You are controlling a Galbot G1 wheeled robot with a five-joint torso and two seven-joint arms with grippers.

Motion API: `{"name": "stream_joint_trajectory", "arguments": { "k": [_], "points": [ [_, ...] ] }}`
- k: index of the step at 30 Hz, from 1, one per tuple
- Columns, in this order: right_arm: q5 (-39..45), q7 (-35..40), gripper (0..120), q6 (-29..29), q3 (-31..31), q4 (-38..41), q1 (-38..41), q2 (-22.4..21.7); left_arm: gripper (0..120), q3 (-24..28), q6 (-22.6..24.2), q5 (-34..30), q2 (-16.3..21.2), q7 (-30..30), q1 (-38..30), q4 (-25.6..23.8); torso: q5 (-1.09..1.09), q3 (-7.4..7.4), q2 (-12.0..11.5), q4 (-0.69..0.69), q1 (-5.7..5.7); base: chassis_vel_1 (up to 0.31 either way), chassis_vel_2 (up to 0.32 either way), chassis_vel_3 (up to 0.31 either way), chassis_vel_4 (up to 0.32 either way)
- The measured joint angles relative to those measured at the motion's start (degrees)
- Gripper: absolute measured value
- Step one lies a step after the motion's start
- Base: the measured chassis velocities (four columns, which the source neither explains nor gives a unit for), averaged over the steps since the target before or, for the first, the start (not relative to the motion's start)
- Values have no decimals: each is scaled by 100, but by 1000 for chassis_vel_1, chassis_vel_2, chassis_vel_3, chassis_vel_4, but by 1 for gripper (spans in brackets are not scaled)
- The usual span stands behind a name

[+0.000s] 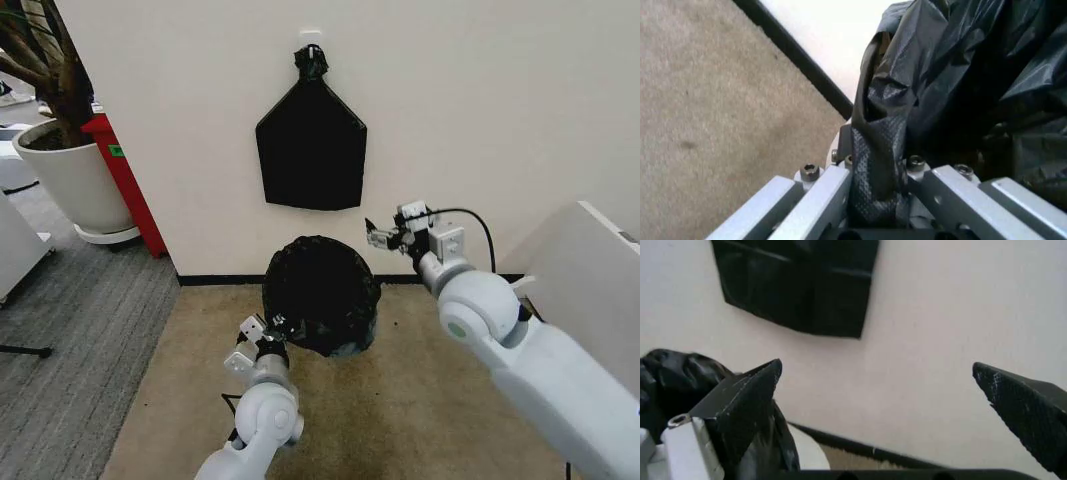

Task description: Place the garbage bag over the trash bin.

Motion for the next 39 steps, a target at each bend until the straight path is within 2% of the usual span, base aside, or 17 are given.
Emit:
{"name": "stream_joint_trajectory", "arguments": {
  "k": [7, 9, 12, 13, 18, 19, 20, 23, 24, 26, 27, 29, 31, 32, 33, 36, 39],
  "points": [
    [242, -6, 100, -179, 248, 418, -457, 11, 1, -33, -7, 81, 18, 16, 31, -6, 2, 0, 0, -1, 0, 0, 0, 0, 0],
    [158, -112, 100, -48, 111, 464, -422, 3, 1, -3, -10, 157, 29, 40, 60, -7, 0, 0, 0, -1, 0, 0, 0, 0, 0],
    [-409, -726, 100, 581, -339, 130, 31, -140, 1, 109, 11, 451, 96, 219, 145, -34, 2, 0, 0, 0, 0, 0, 0, 0, 0],
    [-409, -726, 100, 581, -339, 130, 31, -140, 1, 109, 11, 451, 96, 219, 145, -34, 2, 0, 0, 0, 0, 0, 0, 0, 0],
    [-903, -2286, 100, 568, -950, -579, 1326, -415, 1, 169, 211, 1496, 341, 855, 296, 23, -1, 1, 0, 2, 0, 0, 0, 0, 0],
    [-1054, -2644, 100, 562, -1183, -778, 1667, -475, 1, 171, 289, 1671, 394, 981, 319, 29, 4, 1, 0, 0, 0, 0, 0, 0, 0],
    [-1054, -2644, 100, 562, -1183, -778, 1667, -475, 1, 171, 289, 1671, 394, 981, 319, 29, 4, 1, 0, 0, 0, 0, 0, 0, 0],
    [-1165, -3141, 100, 585, -1662, -1164, 2366, -563, 1, 168, 468, 1915, 480, 1246, 360, 21, 1, 1, 0, 0, 0, 0, 0, 0, 0],
    [-1268, -3527, 100, 763, -2132, -1535, 2908, -596, 1, 170, 632, 2075, 565, 1488, 394, -24, -3, 1, 0, 0, 0, 0, 0, 0, 0],
    [-1382, -3903, 100, 996, -2629, -1931, 3404, -566, 1, 176, 732, 2188, 645, 1676, 413, -53, 5, 2, 0, 1, 0, 0, 0, 0, 0],
    [-1382, -3903, 100, 996, -2629, -1931, 3404, -566, 1, 176, 732, 2188, 645, 1676, 413, -53, 5, 2, 0, 1, 0, 0, 0, 0, 0],
    [-1666, -4320, 100, 1240, -3343, -2442, 4001, -428, 1, 180, 754, 2405, 739, 1896, 413, -45, -4, 1, 0, 0, 0, 0, 0, 0, 0],
    [-1871, -4581, 100, 1302, -3797, -2735, 4338, -288, 1, 177, 728, 2518, 790, 1979, 402, -15, 6, 2, -1, 1, 1, 0, 0, 0, 0],
    [-1950, -4715, 100, 1320, -4028, -2892, 4533, -195, 1, 171, 712, 2567, 825, 2003, 393, 3, 5, 2, -1, 1, 1, 0, 0, 0, 0],
    [-2026, -4873, 100, 1336, -4306, -3122, 4796, -38, 1, 164, 699, 2594, 860, 2010, 374, 17, -5, 1, 0, 2, 0, 0, 0, 0, 0],
    [-2025, -5038, 100, 1372, -4594, -3412, 5061, 161, 1, 149, 665, 2625, 909, 2015, 360, 32, 3, 2, -1, 2, 1, 0, 0, 0, 0],
    [-1960, -5185, 100, 1434, -4874, -3707, 5386, 304, 1, 113, 616, 2688, 965, 2015, 361, 72, -2, 1, -1, 2, 0, 0, 0, 0, 0]
  ]
}}
